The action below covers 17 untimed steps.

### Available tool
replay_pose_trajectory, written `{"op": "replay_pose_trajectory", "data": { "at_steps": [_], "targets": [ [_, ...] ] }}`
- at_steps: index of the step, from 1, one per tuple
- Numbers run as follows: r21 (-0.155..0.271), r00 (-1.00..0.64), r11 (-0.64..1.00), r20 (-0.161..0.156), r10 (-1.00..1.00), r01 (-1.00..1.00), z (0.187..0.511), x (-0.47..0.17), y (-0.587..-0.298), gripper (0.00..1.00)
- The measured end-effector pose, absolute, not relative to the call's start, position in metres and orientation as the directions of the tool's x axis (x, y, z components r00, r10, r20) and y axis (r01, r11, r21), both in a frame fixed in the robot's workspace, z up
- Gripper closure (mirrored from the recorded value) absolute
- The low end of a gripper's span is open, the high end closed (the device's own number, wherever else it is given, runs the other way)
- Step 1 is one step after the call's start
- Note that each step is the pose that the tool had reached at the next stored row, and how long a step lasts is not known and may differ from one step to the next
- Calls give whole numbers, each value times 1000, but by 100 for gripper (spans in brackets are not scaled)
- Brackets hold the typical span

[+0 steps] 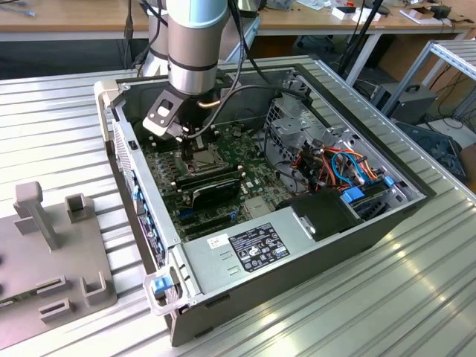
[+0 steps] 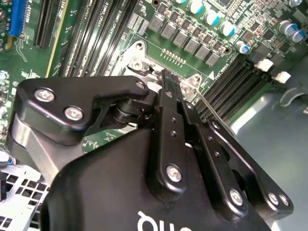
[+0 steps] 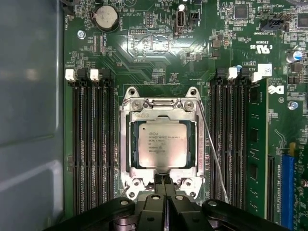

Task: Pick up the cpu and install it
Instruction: 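Close the cpu cover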

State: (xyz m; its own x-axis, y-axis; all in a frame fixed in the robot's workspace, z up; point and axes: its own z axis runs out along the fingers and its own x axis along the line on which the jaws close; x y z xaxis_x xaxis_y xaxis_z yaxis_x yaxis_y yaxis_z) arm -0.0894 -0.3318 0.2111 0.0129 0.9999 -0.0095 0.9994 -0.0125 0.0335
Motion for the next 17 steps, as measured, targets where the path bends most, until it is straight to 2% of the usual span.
{"op": "replay_pose_trajectory", "data": {
  "at_steps": [8, 17],
  "targets": [
    [34, 13, -13, -9, 1000, 999, 209, -89, -332, 89],
    [34, 13, -13, -9, 1000, 999, 227, -89, -332, 89]
  ]
}}
